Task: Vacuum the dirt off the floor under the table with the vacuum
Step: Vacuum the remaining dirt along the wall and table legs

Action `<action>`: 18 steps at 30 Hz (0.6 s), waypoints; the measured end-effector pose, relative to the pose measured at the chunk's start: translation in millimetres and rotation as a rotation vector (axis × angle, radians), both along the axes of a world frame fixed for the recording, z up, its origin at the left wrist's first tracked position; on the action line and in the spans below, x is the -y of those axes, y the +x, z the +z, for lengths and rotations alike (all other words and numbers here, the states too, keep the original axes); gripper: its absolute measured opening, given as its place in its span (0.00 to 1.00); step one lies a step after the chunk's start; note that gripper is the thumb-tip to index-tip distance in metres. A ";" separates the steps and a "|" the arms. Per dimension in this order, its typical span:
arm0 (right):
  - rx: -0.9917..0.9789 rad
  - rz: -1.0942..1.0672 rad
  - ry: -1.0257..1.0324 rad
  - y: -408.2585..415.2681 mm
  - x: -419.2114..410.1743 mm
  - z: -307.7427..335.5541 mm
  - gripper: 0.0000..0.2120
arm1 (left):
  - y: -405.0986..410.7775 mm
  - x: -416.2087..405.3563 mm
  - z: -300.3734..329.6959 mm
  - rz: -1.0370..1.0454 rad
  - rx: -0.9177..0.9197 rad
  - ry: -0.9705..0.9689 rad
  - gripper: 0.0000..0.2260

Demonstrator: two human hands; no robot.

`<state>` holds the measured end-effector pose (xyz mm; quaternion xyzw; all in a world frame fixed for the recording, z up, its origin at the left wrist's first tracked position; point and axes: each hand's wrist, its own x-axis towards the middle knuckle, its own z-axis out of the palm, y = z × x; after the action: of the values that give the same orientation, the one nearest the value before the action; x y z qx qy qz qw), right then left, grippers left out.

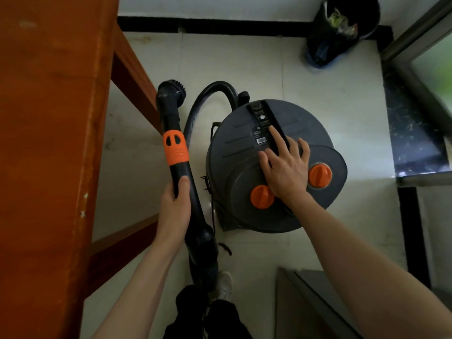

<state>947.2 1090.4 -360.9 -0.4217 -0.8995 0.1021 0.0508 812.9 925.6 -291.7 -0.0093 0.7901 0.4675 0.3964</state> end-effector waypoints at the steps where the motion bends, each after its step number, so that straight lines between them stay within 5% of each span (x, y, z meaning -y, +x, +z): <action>1: -0.003 -0.004 0.002 0.0 -0.1 -0.5 0.25 | -1.3 -1.0 -1.7 0.004 0.013 -0.011 0.09; 18: 0.070 0.099 -0.046 -91.5 -125.4 -0.5 0.21 | -30.1 -84.0 -6.8 -0.024 -0.059 -0.098 0.17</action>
<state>855.7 1215.8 -361.4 -0.3811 -0.9179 0.1105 0.0045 782.8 1009.6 -298.5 -0.0053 0.8234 0.4237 0.3775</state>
